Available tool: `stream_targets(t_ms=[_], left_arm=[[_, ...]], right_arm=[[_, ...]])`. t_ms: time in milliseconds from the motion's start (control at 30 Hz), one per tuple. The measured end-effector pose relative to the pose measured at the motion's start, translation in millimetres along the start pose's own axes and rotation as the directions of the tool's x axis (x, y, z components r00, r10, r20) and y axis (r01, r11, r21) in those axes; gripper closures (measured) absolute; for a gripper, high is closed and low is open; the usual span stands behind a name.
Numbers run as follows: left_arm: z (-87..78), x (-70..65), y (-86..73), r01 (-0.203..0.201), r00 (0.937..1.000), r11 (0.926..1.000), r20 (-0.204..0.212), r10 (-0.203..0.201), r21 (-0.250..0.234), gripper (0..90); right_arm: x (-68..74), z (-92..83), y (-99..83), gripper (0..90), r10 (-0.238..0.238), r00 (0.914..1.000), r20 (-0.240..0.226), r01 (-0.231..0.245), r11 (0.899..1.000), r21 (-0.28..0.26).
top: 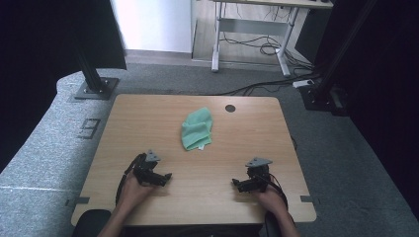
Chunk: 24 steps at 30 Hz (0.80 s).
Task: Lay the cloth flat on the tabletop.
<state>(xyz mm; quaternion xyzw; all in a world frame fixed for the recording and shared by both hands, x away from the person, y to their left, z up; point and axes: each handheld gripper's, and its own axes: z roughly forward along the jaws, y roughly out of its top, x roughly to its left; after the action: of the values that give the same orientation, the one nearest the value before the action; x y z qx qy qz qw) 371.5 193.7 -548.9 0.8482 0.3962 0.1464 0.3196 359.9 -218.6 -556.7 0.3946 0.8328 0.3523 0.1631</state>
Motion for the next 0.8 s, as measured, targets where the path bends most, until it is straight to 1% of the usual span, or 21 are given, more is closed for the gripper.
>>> stream_targets(t_ms=[133, 700, 767, 800], left_arm=[[0.6, -0.3, 0.6, 0.01, 0.9999, 0.9999, -0.006, -0.01, -0.001, 0.0], [3.3, -0.4, 3.9, 0.012, 0.9999, 0.9999, -0.005, -0.012, -0.003, 0.0], [3.5, -0.5, 5.0, 0.012, 0.9999, 0.9999, -0.007, -0.012, -0.002, 0.7], [3.2, -0.9, 6.9, 0.012, 0.9999, 0.9999, 0.0, -0.012, 0.002, 2.9]], right_arm=[[0.0, 0.0, 0.0, 0.0, 0.0, 1.0, 0.0, 0.0, 1.0, 0.0], [0.0, -0.3, -0.3, 0.0, -0.002, 1.0, -0.003, 0.002, 1.0, -0.001], [0.0, -0.3, -0.3, 0.0, -0.003, 1.0, -0.003, 0.003, 1.0, -0.001], [0.0, -0.4, -0.4, 0.0, -0.003, 1.0, -0.004, 0.003, 1.0, -0.001]])
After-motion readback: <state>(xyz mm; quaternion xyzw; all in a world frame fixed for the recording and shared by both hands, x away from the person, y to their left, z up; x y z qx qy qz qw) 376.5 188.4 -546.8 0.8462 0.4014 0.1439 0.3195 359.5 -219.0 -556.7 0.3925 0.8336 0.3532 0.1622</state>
